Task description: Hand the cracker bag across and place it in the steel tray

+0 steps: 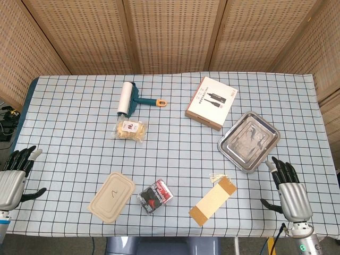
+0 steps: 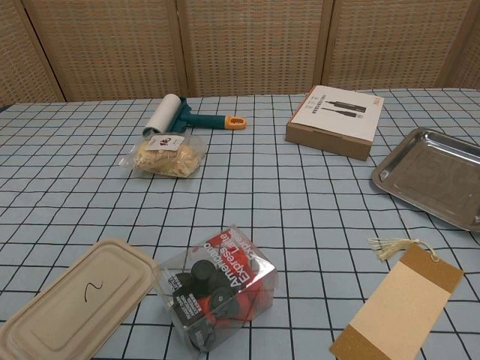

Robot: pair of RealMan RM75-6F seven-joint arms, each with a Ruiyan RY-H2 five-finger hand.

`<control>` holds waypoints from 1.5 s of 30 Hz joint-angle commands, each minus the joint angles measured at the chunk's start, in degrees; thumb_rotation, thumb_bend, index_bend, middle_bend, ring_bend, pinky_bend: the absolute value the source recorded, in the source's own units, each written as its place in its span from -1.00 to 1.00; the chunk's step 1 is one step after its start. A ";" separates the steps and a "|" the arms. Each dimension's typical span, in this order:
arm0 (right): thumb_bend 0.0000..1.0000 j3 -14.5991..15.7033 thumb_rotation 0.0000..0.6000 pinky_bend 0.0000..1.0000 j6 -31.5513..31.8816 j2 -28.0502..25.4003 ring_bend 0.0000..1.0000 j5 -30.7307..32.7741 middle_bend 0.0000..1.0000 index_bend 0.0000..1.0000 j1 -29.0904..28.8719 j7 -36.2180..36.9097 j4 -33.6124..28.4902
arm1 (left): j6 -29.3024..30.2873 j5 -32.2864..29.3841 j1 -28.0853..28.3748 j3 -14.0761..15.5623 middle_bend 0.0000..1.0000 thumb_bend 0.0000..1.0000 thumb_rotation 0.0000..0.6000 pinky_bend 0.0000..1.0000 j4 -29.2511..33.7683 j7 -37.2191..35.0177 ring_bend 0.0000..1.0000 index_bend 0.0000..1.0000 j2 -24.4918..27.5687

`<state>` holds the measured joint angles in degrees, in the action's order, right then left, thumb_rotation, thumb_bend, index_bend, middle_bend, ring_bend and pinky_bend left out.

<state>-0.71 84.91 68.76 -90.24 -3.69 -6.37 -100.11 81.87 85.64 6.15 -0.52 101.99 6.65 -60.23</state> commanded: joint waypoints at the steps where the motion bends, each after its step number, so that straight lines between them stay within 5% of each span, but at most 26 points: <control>1: -0.78 -0.01 1.00 -1.00 0.01 -0.05 -1.00 -0.03 -1.00 -1.00 -0.01 0.08 0.01 | -0.03 -0.06 0.02 -0.02 -1.00 -0.94 1.00 -1.00 -0.01 0.11 -1.00 -1.00 -0.05; 13: -0.78 0.02 1.00 -1.00 0.13 -0.62 -1.00 -0.22 -1.00 -1.00 0.03 0.84 -0.39 | -1.04 -0.81 0.90 -0.62 -1.00 -0.95 1.00 -1.00 0.52 1.71 -1.00 -1.00 -0.86; 22: -0.78 -1.00 1.00 -1.00 2.03 -2.55 -1.00 -0.09 -1.00 -1.00 0.51 3.87 -1.52 | -7.79 -6.58 7.81 -5.98 -1.00 -0.99 1.00 -1.00 4.27 9.39 -1.00 -1.00 -1.35; 35: -0.78 -3.77 1.00 -1.00 1.27 -4.85 -1.00 4.66 -1.00 -1.00 0.14 9.24 -0.28 | -26.30 -32.94 29.87 -15.08 -1.00 -1.00 1.00 -1.00 3.28 30.66 -1.00 -1.00 -9.33; 45: -0.78 -4.33 1.00 -1.00 0.13 -5.54 -1.00 5.85 -1.00 -1.00 -0.23 12.30 0.89 | -27.73 -52.30 46.15 -13.92 -1.00 -1.00 1.00 -1.00 -8.21 45.61 -1.00 -1.00 -20.86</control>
<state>-4.97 85.15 63.27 -84.53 -3.88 5.80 -99.34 54.41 37.20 48.39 -15.06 97.43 48.28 -77.46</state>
